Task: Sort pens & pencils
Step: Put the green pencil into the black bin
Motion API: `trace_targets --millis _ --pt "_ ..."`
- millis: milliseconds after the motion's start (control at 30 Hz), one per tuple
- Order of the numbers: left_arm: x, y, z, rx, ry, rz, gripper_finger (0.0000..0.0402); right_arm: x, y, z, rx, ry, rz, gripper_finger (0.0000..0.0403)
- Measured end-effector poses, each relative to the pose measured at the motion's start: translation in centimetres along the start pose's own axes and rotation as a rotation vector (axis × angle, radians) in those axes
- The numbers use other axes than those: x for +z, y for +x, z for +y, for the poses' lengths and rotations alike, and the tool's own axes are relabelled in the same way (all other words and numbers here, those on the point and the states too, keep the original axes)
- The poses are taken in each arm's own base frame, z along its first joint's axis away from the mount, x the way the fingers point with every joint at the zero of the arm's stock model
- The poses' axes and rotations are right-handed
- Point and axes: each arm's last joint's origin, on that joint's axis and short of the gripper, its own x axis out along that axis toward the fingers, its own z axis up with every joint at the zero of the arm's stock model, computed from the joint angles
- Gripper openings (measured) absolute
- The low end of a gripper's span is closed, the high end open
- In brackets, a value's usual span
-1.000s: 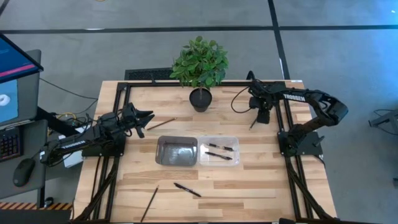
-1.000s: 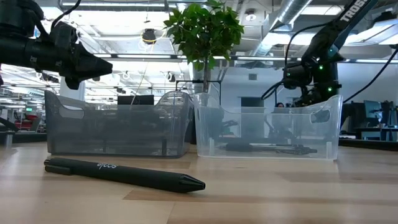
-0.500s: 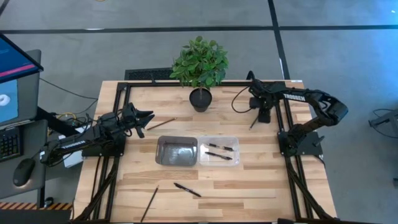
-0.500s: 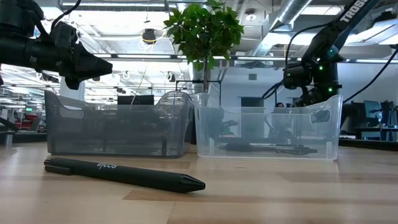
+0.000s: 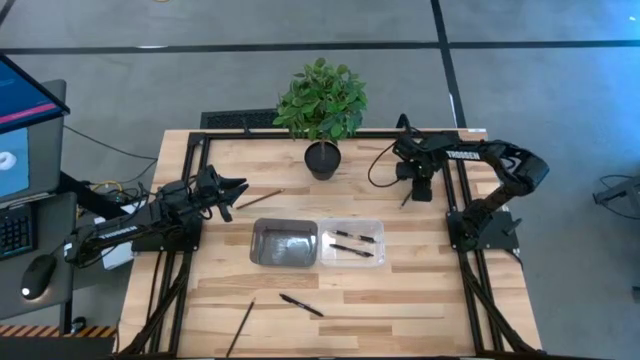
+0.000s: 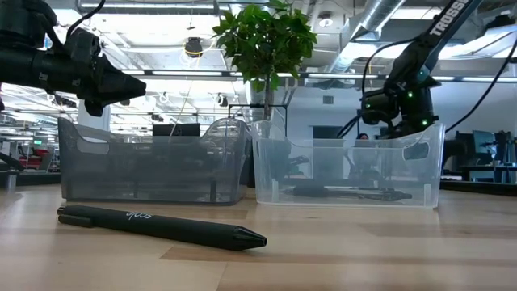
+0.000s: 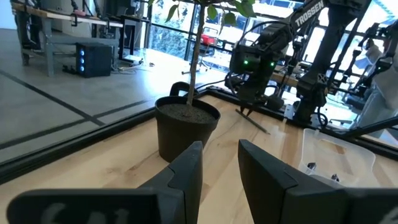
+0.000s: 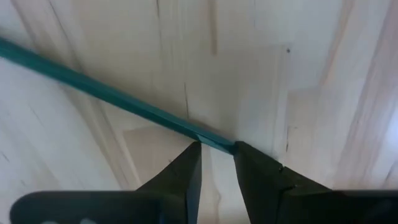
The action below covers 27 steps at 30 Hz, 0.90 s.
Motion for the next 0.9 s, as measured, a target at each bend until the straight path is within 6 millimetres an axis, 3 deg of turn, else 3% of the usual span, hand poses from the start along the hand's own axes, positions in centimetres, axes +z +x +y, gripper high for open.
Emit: trace_targets --millis 533,900 --pt "0.0 0.0 -0.01 -0.002 -0.004 0.001 0.0094 0.51 -0.15 0.63 0.018 -0.013 -0.051 0.0119" --pt "-0.01 0.0 -0.01 -0.002 -0.004 0.001 0.0094 0.75 -0.19 0.79 0.018 0.187 -0.063 0.0119"
